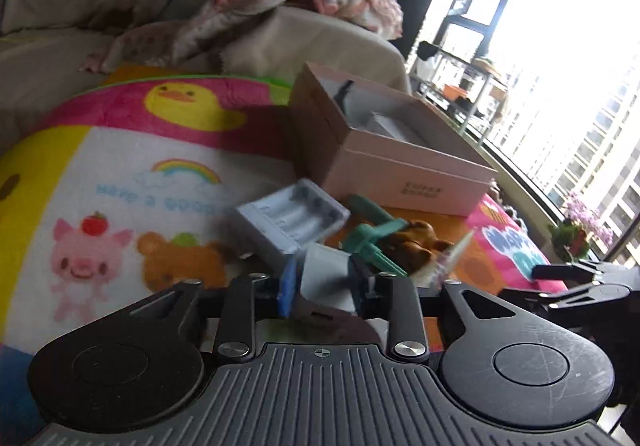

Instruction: Organize rigid objects

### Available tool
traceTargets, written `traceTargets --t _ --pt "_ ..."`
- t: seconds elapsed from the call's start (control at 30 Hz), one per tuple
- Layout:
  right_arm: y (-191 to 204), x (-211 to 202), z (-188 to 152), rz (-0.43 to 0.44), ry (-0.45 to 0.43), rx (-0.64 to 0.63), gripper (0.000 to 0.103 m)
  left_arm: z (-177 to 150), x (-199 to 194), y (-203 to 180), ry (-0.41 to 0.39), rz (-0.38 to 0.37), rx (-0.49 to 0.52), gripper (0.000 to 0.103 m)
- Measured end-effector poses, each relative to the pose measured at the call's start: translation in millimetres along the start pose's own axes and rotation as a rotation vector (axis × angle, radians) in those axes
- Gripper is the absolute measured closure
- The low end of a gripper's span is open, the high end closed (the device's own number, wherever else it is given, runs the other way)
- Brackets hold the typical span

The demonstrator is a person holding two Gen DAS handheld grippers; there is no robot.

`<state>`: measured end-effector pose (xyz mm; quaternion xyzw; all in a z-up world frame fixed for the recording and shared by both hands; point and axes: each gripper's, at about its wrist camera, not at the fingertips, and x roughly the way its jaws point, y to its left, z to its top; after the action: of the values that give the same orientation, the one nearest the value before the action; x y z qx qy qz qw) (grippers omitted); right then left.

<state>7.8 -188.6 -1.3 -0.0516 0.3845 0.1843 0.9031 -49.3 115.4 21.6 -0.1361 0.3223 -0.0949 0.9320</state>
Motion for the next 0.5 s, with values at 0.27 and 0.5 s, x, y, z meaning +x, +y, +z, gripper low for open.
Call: traceTargets --t 0.27,0.5 --pt "7 -21 -5 0.081 -0.037 -0.056 0.004 -21 11 -48 0.058 -0.032 0.228 0.057" --pt "43 -55 -30 0.3 0.04 -0.26 0.004 -24 9 -45 0.042 -0.003 0.218 0.057"
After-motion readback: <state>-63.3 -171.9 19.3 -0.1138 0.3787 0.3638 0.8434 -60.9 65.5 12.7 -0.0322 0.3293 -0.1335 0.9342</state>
